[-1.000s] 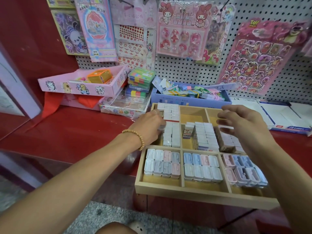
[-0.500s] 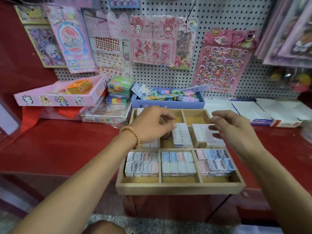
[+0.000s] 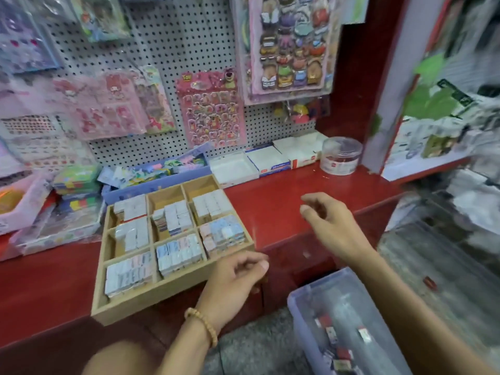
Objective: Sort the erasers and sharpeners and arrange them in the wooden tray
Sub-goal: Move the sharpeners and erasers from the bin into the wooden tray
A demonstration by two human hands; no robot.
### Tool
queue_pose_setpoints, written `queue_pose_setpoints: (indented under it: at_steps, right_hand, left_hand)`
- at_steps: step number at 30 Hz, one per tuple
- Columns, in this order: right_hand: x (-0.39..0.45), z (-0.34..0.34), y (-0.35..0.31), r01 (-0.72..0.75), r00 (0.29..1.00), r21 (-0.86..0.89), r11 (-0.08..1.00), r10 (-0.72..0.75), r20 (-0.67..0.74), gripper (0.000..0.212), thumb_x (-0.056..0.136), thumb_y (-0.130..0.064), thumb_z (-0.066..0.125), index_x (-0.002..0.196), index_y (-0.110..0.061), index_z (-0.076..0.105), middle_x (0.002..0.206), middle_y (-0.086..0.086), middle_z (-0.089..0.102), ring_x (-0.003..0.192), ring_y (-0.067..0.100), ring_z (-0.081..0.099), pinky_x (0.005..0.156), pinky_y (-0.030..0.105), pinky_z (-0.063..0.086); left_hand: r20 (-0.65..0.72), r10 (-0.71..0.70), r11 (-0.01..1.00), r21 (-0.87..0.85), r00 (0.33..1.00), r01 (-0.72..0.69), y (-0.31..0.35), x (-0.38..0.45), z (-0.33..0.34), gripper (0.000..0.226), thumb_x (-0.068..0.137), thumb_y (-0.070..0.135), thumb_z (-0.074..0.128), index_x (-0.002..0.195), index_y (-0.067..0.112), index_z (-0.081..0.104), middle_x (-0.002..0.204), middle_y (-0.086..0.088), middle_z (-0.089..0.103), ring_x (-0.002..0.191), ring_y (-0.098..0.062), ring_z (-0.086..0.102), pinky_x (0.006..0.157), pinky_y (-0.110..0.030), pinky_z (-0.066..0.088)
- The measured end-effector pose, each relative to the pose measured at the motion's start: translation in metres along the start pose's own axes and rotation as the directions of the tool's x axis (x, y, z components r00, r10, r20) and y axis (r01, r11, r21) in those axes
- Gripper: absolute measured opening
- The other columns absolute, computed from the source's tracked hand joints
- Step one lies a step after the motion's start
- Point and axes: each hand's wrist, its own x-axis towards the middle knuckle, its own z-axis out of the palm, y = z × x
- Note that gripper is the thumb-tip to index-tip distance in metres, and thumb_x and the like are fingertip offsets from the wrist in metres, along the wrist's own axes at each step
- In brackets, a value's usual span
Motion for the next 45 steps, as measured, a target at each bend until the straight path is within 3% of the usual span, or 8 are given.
queue_pose_setpoints:
  at_steps: [5, 12, 17, 24, 31, 34, 40, 45]
  right_hand:
    - [-0.049, -0.054, 0.055, -0.110, 0.990, -0.043, 0.993, 0.106, -0.096, 0.022, 0.097, -0.020, 0.059, 0.117, -0.016, 0.065, 0.085, -0.006, 0.067, 0.078, 0.001, 0.059, 0.084, 0.027, 0.048]
    - [-0.129, -0.099, 0.139, -0.275, 0.916, 0.034, 0.961, 0.273, -0.294, 0.017, 0.098, -0.012, 0.057, 0.113, -0.011, 0.064, 0.081, -0.013, 0.056, 0.064, -0.011, 0.055, 0.062, 0.008, 0.038]
    - [-0.163, -0.077, 0.210, -0.448, 0.846, 0.106, 0.888, 0.459, -0.271, 0.031, 0.098, -0.017, 0.056, 0.127, -0.006, 0.060, 0.105, 0.008, 0.065, 0.081, 0.012, 0.059, 0.083, 0.031, 0.051]
    - [-0.175, -0.027, 0.292, -0.627, 0.759, 0.085, 0.774, 0.632, -0.157, 0.033, 0.098, -0.020, 0.055, 0.128, -0.007, 0.060, 0.121, 0.013, 0.065, 0.103, 0.026, 0.065, 0.091, 0.036, 0.051]
    - [-0.151, 0.025, 0.371, -0.711, 0.702, -0.030, 0.702, 0.709, -0.066, 0.036, 0.098, -0.026, 0.052, 0.131, -0.012, 0.057, 0.134, 0.012, 0.056, 0.117, 0.029, 0.058, 0.098, 0.041, 0.046]
    - [-0.135, 0.043, 0.410, -0.691, 0.720, -0.112, 0.714, 0.694, -0.020, 0.041, 0.099, -0.025, 0.052, 0.137, -0.009, 0.053, 0.141, 0.014, 0.050, 0.124, 0.032, 0.052, 0.100, 0.037, 0.040]
    - [-0.100, 0.087, 0.485, -0.607, 0.784, -0.306, 0.734, 0.616, -0.077, 0.048, 0.090, -0.025, 0.051, 0.129, 0.002, 0.058, 0.135, 0.025, 0.052, 0.123, 0.044, 0.047, 0.105, 0.045, 0.036]
    - [-0.105, 0.142, 0.491, -0.389, 0.883, -0.418, 0.821, 0.461, 0.084, 0.049, 0.087, -0.029, 0.043, 0.121, 0.001, 0.061, 0.135, 0.026, 0.055, 0.128, 0.045, 0.047, 0.110, 0.050, 0.035]
  left_hand:
    - [0.116, -0.032, 0.996, 0.086, 0.993, 0.022, -0.014, -0.019, 0.075, 0.011, 0.093, 0.014, 0.062, 0.090, 0.018, 0.073, 0.082, 0.005, 0.072, 0.072, 0.006, 0.064, 0.064, -0.010, 0.048]
    - [0.269, -0.133, 0.979, 0.187, 0.954, 0.084, -0.058, -0.028, 0.167, 0.012, 0.095, 0.012, 0.059, 0.091, 0.019, 0.068, 0.078, 0.003, 0.068, 0.073, -0.009, 0.067, 0.066, -0.028, 0.054]
    - [0.324, -0.167, 0.949, 0.308, 0.931, 0.063, -0.101, -0.011, 0.209, 0.019, 0.094, 0.011, 0.060, 0.085, 0.027, 0.065, 0.076, 0.004, 0.066, 0.078, -0.018, 0.066, 0.064, -0.024, 0.051]
    - [0.319, -0.195, 0.859, 0.512, 0.927, 0.005, -0.188, 0.038, 0.224, 0.015, 0.092, 0.014, 0.064, 0.086, 0.028, 0.066, 0.082, 0.005, 0.068, 0.076, -0.015, 0.065, 0.078, -0.030, 0.053]
    - [0.463, -0.052, 0.437, 0.808, 0.885, -0.396, -0.247, 0.090, 0.218, 0.035, 0.093, 0.044, 0.044, 0.107, 0.022, 0.066, 0.105, 0.002, 0.064, 0.088, -0.019, 0.067, 0.068, -0.035, 0.055]
    - [0.467, 0.070, 0.358, 0.813, 0.881, -0.459, -0.253, 0.090, 0.218, 0.032, 0.091, 0.042, 0.045, 0.103, 0.022, 0.068, 0.099, 0.005, 0.065, 0.083, -0.019, 0.065, 0.057, -0.028, 0.048]
    - [0.429, 0.034, 0.359, 0.838, 0.903, -0.412, -0.257, 0.092, 0.220, 0.033, 0.091, 0.041, 0.049, 0.112, 0.021, 0.065, 0.106, 0.004, 0.064, 0.084, -0.019, 0.066, 0.060, -0.034, 0.052]
    - [0.414, 0.028, 0.349, 0.849, 0.910, -0.397, -0.255, 0.092, 0.221, 0.032, 0.090, 0.039, 0.052, 0.110, 0.019, 0.067, 0.104, 0.004, 0.065, 0.083, -0.017, 0.066, 0.063, -0.029, 0.047]
